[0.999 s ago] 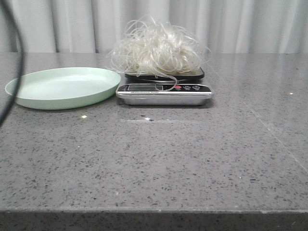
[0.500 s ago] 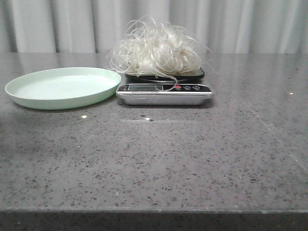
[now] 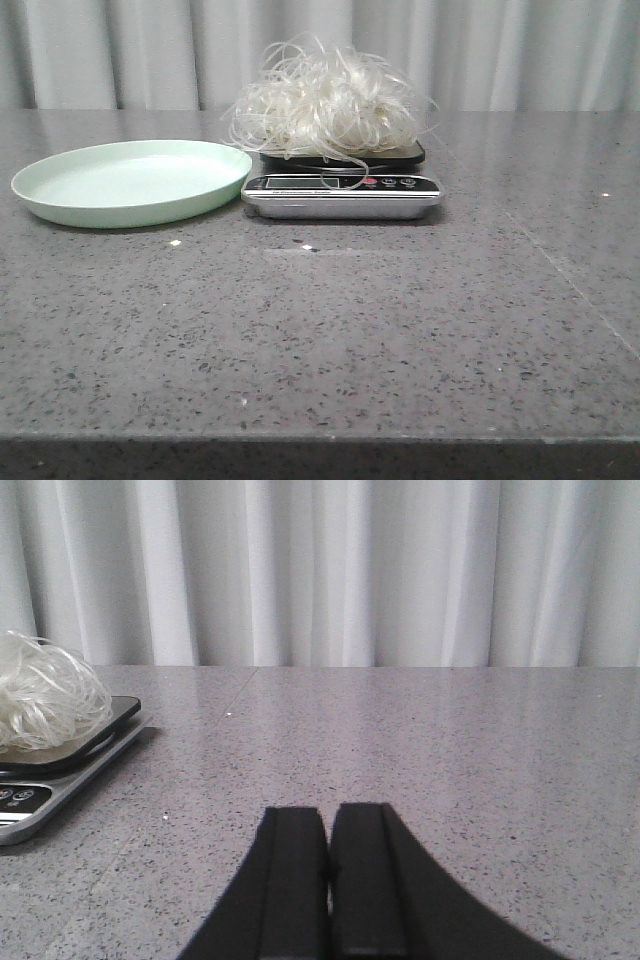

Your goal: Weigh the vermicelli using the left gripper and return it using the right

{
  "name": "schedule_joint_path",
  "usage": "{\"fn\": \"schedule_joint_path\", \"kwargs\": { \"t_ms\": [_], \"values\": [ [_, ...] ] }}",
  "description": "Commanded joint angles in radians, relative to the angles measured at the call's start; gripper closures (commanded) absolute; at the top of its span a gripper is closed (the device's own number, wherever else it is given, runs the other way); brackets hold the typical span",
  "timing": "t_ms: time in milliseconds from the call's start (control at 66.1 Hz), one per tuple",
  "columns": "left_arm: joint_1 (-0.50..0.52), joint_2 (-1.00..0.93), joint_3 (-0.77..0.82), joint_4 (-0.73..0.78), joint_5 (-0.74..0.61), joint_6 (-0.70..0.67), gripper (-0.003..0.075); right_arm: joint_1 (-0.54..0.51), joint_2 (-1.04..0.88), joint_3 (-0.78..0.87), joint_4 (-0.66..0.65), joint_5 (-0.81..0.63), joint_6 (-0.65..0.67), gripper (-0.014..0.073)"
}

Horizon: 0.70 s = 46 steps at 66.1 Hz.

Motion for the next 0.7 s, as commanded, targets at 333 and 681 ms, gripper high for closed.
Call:
{"fn": "schedule_joint_path", "kwargs": {
  "t_ms": [333,681],
  "values": [
    [0.003,-0.117,0.052,0.001,-0.094,-0.010,0.0594,0.002,-0.017,-0.008,0.000,-0.081,-0.008,0.0426],
    [0.003,-0.117,0.052,0.001,-0.101,-0.010,0.0594,0.002,0.014,-0.111,0.000,-0.253,-0.008,0.0426]
  ]
}}
